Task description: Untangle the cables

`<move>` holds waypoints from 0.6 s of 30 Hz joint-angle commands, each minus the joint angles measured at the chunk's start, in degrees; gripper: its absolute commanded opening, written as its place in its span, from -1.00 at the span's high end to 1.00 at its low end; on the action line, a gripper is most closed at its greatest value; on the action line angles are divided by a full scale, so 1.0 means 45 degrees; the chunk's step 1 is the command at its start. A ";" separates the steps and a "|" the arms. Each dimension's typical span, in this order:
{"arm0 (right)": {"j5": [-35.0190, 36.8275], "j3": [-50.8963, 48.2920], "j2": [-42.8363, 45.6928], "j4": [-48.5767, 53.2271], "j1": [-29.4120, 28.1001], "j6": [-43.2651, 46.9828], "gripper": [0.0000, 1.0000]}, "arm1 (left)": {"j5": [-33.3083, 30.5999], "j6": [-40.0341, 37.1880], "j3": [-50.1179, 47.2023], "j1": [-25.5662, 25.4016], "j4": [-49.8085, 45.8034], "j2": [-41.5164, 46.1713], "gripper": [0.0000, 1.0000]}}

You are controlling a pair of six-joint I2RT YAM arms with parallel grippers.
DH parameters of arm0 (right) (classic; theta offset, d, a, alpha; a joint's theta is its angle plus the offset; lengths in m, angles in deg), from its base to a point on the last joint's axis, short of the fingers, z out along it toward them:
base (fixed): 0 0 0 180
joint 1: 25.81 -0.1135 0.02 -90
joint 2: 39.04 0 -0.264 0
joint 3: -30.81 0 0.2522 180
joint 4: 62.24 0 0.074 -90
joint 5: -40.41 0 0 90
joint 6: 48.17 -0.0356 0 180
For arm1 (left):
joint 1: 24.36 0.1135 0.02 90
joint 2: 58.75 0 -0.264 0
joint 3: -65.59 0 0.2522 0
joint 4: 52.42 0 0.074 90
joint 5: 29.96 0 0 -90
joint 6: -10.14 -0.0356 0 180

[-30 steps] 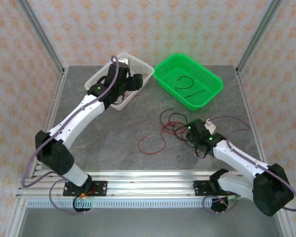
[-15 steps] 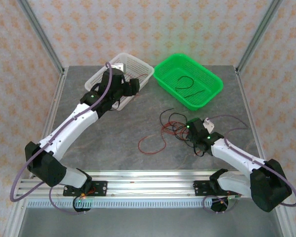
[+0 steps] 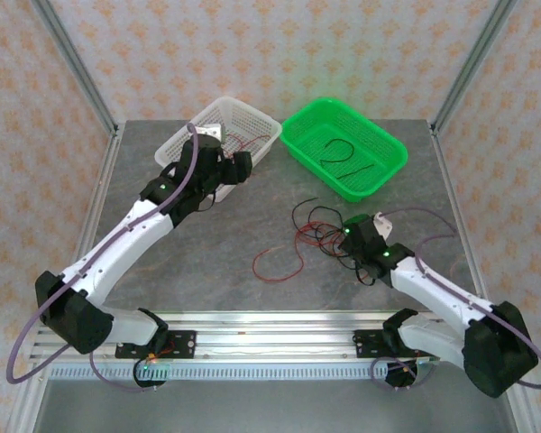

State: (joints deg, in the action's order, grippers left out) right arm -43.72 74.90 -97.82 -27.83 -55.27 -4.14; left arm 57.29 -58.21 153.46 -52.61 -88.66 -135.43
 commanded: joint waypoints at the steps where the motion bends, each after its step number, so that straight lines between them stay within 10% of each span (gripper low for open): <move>1: -0.0378 0.0528 0.0829 -0.0381 0.0041 0.1299 1.00 | -0.0302 0.0361 -0.0466 -0.0328 0.0191 0.0471 -0.62; 18: -0.5803 0.2789 0.1696 -0.2517 0.0041 0.6094 1.00 | 0.0577 -0.0357 -0.3558 -0.2453 0.3026 0.1825 -0.60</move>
State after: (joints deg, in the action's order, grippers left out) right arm -63.87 84.69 -91.60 -35.50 -55.27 18.24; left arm 58.65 -57.86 139.60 -61.68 -80.96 -129.53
